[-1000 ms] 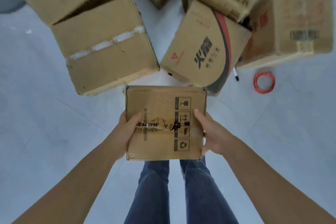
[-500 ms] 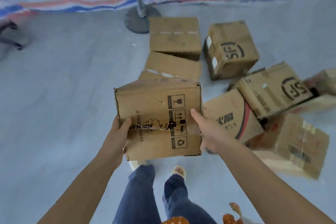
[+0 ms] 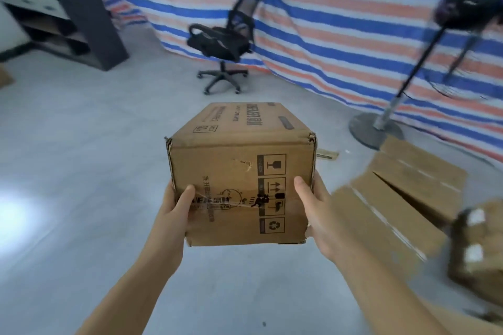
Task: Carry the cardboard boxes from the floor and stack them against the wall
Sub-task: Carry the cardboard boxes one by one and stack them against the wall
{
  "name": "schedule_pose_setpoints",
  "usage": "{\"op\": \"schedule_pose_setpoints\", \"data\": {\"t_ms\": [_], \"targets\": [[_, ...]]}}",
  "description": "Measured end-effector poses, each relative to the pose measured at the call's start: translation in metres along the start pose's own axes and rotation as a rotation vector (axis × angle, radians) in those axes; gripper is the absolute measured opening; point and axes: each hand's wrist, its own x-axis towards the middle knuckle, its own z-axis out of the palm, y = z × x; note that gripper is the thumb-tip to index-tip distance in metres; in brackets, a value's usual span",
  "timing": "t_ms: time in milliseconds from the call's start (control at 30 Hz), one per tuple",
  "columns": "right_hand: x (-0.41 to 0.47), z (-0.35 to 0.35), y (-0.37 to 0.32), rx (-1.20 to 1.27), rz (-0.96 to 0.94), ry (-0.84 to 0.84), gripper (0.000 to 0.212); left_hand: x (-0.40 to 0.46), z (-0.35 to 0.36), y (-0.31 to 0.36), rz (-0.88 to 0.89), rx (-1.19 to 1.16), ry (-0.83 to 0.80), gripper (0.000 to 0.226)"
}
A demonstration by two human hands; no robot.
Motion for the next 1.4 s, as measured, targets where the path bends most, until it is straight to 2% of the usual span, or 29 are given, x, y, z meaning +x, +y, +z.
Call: {"op": "schedule_pose_setpoints", "data": {"t_ms": [267, 467, 733, 1000, 1167, 1400], "targets": [[0.037, 0.236, -0.022, -0.043, -0.083, -0.258, 0.039, 0.034, -0.210, 0.046, 0.145, -0.155, 0.268, 0.032], [0.054, 0.383, -0.031, -0.150, -0.073, -0.423, 0.025, 0.050, -0.338, 0.066, 0.184, -0.228, 0.420, 0.025], [0.115, 0.520, -0.036, -0.226, -0.063, -0.653, 0.028, 0.100, -0.439, 0.076, 0.175, -0.305, 0.612, 0.021], [0.230, 0.668, -0.083, -0.262, -0.076, -0.769, 0.030, 0.221, -0.526, 0.140, 0.232, -0.342, 0.749, 0.030], [0.288, 0.777, -0.118, -0.298, -0.104, -0.906, 0.031, 0.282, -0.594, 0.184, 0.287, -0.352, 0.862, 0.036], [0.313, 0.951, -0.133, -0.302, -0.125, -1.113, 0.035, 0.318, -0.722, 0.219, 0.351, -0.375, 1.046, 0.038]]}}
